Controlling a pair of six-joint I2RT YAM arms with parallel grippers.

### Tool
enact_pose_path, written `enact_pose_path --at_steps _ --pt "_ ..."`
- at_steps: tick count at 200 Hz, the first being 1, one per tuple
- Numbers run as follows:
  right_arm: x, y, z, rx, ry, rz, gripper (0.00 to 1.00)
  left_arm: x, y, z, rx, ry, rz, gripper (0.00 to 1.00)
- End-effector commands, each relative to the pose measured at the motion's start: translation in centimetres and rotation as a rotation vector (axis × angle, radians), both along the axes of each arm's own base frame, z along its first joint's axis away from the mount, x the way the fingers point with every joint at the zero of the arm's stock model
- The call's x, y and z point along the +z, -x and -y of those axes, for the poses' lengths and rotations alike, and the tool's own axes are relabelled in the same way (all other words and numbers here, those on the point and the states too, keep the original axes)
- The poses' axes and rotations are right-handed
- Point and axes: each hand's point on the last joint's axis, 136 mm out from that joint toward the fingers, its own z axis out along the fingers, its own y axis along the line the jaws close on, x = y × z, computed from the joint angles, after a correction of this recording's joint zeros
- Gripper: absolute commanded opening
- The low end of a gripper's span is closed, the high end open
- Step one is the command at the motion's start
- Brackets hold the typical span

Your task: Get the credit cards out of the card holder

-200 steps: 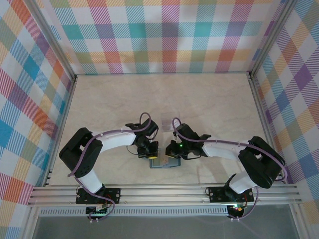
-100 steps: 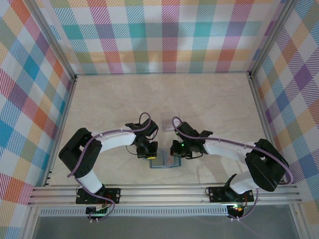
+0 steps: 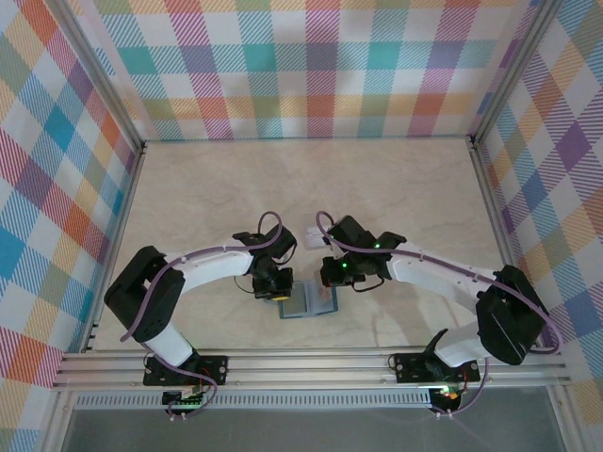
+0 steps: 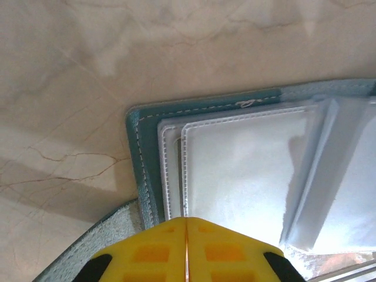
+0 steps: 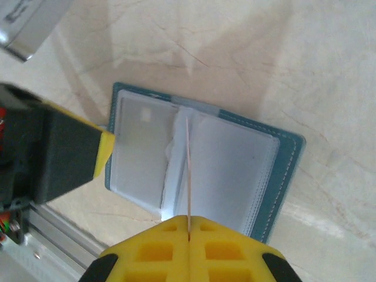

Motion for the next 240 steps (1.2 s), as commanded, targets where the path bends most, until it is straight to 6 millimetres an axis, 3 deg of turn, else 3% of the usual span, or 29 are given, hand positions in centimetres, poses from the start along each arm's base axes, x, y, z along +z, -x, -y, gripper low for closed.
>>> enact_pose_path --at_steps 1,19,44,74,135,240 --pt "1.8 -0.1 0.3 0.235 0.038 0.139 0.00 1.1 0.3 -0.5 -0.009 -0.011 0.031 0.11" --pt "2.0 0.5 0.1 0.426 0.055 0.200 0.00 1.7 0.0 -0.5 -0.002 -0.004 0.058 0.13" --pt "2.2 -0.4 1.3 0.641 0.184 0.317 0.00 2.6 -0.4 -0.7 0.003 0.004 0.100 0.15" --pt "2.6 -1.6 2.1 0.880 0.296 0.446 0.00 3.1 -0.5 -2.4 0.015 -0.050 0.143 0.22" --pt "3.0 -5.6 4.1 1.104 0.463 0.500 0.00 3.7 0.1 -4.8 0.035 -0.095 0.204 0.27" --pt "2.7 -12.7 0.9 1.255 0.463 0.466 0.00 4.2 0.4 -5.9 0.064 -0.116 0.222 0.28"
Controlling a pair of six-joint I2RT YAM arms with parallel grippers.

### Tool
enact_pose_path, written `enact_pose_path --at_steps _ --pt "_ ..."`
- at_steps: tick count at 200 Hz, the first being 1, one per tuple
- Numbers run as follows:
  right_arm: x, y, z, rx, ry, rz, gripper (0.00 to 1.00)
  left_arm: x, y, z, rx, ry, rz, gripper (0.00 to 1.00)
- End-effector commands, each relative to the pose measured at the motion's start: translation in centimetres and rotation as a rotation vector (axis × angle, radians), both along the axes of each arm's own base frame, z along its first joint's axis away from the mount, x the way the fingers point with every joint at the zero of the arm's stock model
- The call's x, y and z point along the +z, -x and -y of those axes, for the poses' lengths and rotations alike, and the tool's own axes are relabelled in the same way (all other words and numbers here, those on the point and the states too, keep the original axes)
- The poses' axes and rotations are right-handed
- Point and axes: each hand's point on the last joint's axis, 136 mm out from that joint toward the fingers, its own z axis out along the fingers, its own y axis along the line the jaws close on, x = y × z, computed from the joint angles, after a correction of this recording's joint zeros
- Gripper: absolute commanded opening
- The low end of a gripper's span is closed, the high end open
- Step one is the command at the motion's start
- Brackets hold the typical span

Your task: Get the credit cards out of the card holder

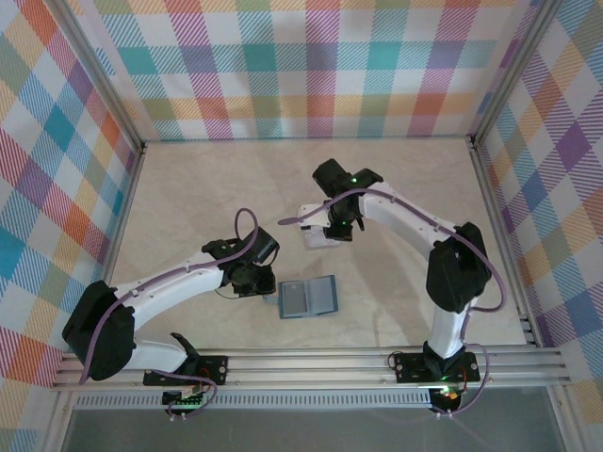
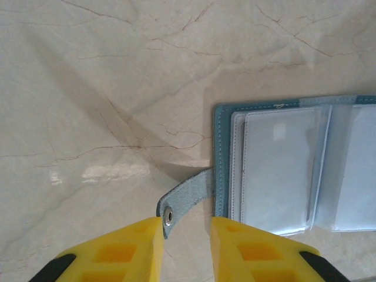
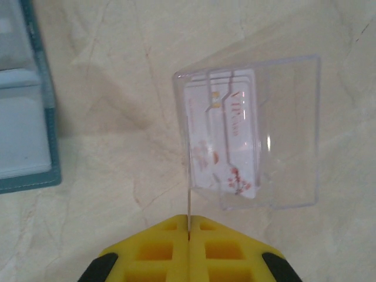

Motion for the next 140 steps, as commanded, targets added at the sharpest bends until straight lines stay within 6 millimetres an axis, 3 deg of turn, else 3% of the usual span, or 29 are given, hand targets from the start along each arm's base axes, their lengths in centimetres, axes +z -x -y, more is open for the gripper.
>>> enact_pose_path --at_steps 1,62,140 --pt "-0.3 -0.3 -0.3 0.060 0.034 -0.046 0.00 0.2 0.7 -1.0 0.013 -0.031 -0.005 0.28" --pt "-1.3 -3.0 -1.1 0.080 0.072 -0.059 0.00 0.3 0.9 -1.4 0.027 -0.042 -0.004 0.28" --pt "-4.6 -2.3 -0.9 0.068 0.107 -0.174 0.00 0.2 0.8 -1.6 0.030 -0.061 -0.014 0.28"
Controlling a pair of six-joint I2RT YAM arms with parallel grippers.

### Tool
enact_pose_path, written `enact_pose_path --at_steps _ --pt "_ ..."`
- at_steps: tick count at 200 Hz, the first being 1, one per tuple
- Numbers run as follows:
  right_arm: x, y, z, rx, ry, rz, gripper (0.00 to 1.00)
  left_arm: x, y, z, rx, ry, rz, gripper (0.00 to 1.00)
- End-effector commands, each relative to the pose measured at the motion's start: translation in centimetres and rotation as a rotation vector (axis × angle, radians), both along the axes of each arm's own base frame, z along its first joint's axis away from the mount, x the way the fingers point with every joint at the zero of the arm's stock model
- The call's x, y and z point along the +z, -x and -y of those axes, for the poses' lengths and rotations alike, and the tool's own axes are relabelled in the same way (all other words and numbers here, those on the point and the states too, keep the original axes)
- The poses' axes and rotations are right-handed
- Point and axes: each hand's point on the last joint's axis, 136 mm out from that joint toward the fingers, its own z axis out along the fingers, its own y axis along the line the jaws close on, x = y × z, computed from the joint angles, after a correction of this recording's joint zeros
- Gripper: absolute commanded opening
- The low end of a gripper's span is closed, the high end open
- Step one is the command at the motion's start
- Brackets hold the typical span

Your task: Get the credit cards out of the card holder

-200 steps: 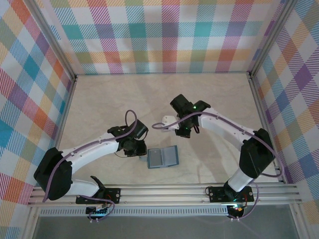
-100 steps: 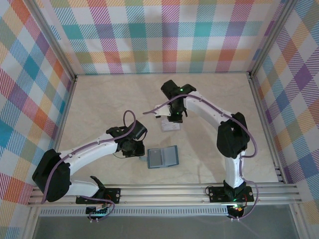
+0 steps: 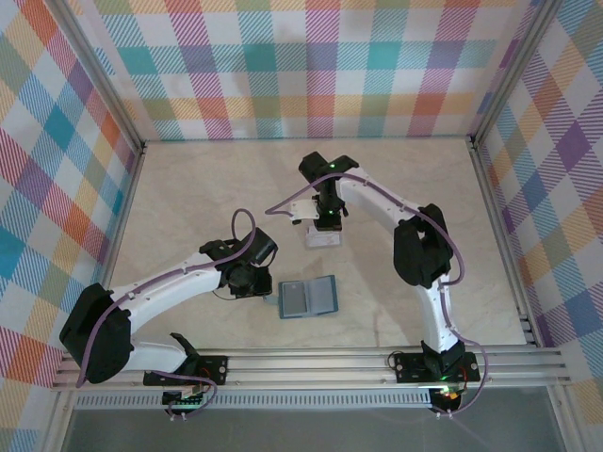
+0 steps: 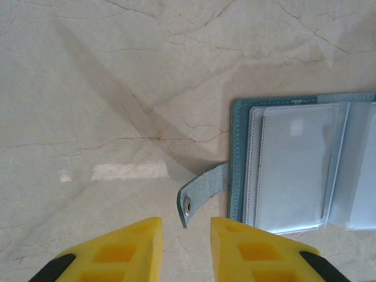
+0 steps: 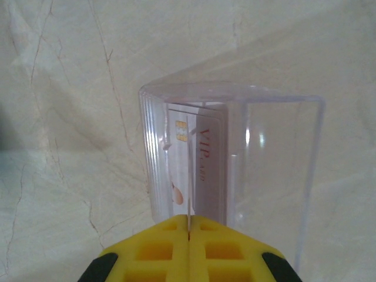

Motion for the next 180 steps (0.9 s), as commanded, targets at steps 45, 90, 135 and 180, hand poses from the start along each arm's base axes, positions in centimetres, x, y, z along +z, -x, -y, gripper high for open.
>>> enact_pose_path --at_steps 45,90,135,180 --pt "-1.4 0.9 0.1 -0.002 0.001 -0.090 0.06 0.0 0.6 -0.9 0.019 -0.030 -0.011 0.28" --pt "1.1 -2.1 -0.1 -0.081 -0.057 0.061 0.30 0.0 0.5 -0.8 0.025 -0.022 -0.008 0.28" --pt "4.3 -2.9 0.3 -0.135 -0.113 0.184 0.35 -0.2 0.5 0.3 0.020 0.029 -0.017 0.28" --pt "8.2 -1.8 0.0 -0.361 -0.305 0.213 0.34 0.1 -0.1 2.4 -0.001 0.116 -0.018 0.25"
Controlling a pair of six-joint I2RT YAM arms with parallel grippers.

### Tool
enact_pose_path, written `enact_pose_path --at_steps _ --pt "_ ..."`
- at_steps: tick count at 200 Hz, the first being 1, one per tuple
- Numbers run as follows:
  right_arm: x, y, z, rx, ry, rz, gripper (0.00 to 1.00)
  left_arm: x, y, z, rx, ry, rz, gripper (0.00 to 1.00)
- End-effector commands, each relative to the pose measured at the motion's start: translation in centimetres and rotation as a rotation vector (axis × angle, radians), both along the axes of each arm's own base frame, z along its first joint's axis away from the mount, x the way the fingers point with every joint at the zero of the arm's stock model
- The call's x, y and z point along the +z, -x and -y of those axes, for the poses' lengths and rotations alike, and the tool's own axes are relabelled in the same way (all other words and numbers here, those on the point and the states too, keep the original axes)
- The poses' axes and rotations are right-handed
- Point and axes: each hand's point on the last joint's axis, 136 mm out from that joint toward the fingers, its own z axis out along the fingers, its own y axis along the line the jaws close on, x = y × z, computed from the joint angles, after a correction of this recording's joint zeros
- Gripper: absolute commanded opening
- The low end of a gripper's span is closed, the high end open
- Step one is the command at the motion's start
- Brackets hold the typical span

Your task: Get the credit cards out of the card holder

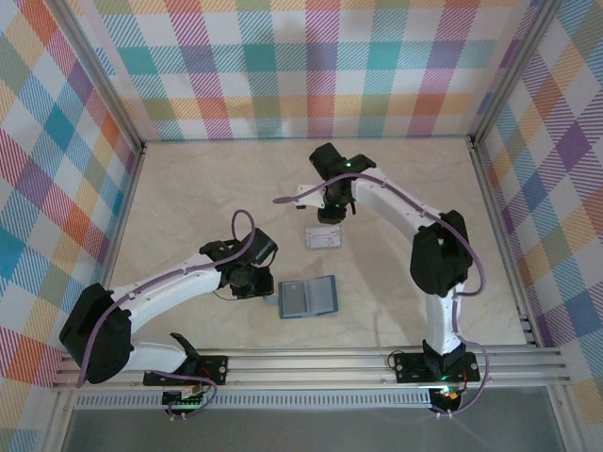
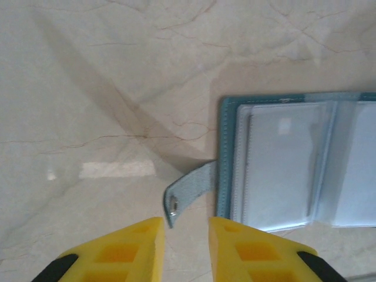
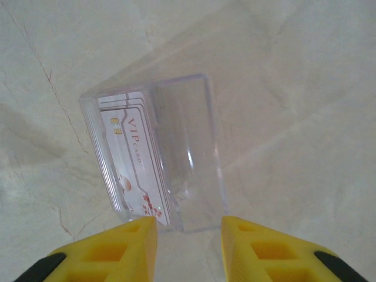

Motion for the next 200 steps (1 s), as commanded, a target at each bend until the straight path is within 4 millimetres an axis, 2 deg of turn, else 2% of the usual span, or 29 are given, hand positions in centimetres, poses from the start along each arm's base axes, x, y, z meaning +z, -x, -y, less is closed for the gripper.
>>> enact_pose_path --at_steps 1,30,63,92,110,135,177,200 --pt "3.4 0.3 -0.6 -0.166 -0.182 0.031 0.34 0.1 -0.1 1.4 -0.011 0.065 -0.009 0.25" --pt "5.5 1.7 -0.7 -0.401 -0.405 -0.004 0.32 0.0 -0.5 2.5 -0.023 0.090 -0.017 0.23" --pt "5.9 4.6 -0.4 -0.701 -0.620 -0.174 0.31 -0.5 -0.7 3.4 -0.044 0.103 -0.040 0.18" --pt "4.3 7.6 -0.5 -0.934 -0.713 -0.414 0.24 -1.2 -0.8 4.2 -0.062 0.113 -0.066 0.14" --pt "3.5 10.4 -1.9 -0.950 -0.759 -0.616 0.22 -1.5 -0.9 4.7 -0.077 0.110 -0.077 0.11" --pt "1.6 12.8 -2.3 -1.049 -0.762 -0.788 0.17 -2.0 -1.2 5.2 -0.088 0.104 -0.090 0.09" --pt "-0.9 15.6 -3.1 -1.126 -0.731 -0.887 0.13 -3.6 -1.1 5.5 -0.080 0.102 -0.121 0.06" --pt "-2.3 16.6 -3.3 -1.169 -0.720 -0.929 0.13 -4.2 -0.9 5.3 -0.070 0.093 -0.131 0.05"
